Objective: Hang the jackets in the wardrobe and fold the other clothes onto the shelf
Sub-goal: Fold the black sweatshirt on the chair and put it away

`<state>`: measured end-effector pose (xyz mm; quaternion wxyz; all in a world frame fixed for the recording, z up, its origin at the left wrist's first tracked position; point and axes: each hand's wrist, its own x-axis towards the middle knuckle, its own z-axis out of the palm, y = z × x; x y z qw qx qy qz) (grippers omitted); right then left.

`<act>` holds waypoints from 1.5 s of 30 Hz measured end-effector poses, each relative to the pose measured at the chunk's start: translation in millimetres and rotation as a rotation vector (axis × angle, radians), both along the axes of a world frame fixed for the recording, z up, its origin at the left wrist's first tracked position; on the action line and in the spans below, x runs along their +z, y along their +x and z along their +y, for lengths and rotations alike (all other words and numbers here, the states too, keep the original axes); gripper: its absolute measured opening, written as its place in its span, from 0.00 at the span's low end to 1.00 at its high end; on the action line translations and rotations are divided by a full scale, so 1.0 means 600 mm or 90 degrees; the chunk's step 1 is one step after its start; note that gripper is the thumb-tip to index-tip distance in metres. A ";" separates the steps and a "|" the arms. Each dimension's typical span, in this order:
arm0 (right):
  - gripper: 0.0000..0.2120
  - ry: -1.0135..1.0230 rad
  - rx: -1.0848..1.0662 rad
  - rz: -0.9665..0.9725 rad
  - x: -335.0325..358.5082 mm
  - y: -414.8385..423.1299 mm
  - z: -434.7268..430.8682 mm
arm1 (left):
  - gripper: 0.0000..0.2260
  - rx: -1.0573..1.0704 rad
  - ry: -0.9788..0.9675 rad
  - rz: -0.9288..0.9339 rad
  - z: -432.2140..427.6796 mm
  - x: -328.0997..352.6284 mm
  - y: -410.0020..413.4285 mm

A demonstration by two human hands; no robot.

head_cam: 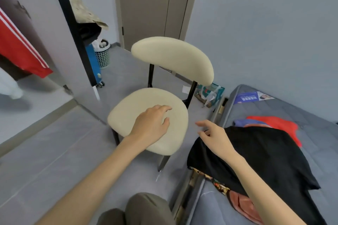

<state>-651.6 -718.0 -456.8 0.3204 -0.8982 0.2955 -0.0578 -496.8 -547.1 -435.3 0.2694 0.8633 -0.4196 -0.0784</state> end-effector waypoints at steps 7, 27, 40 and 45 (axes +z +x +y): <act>0.16 -0.047 -0.018 -0.013 -0.154 -0.085 -0.031 | 0.19 -0.052 0.007 -0.024 -0.048 -0.145 -0.085; 0.20 -0.339 -0.150 0.161 -0.329 -0.517 -0.175 | 0.19 -0.220 0.072 0.000 -0.235 -0.268 -0.423; 0.06 -0.401 -0.159 -0.381 -0.124 -0.442 -0.198 | 0.37 -0.247 -0.083 -0.005 -0.272 -0.228 -0.417; 0.08 -0.411 -0.092 -0.551 -0.010 -0.377 -0.167 | 0.27 -0.197 -0.254 -0.028 -0.261 -0.169 -0.391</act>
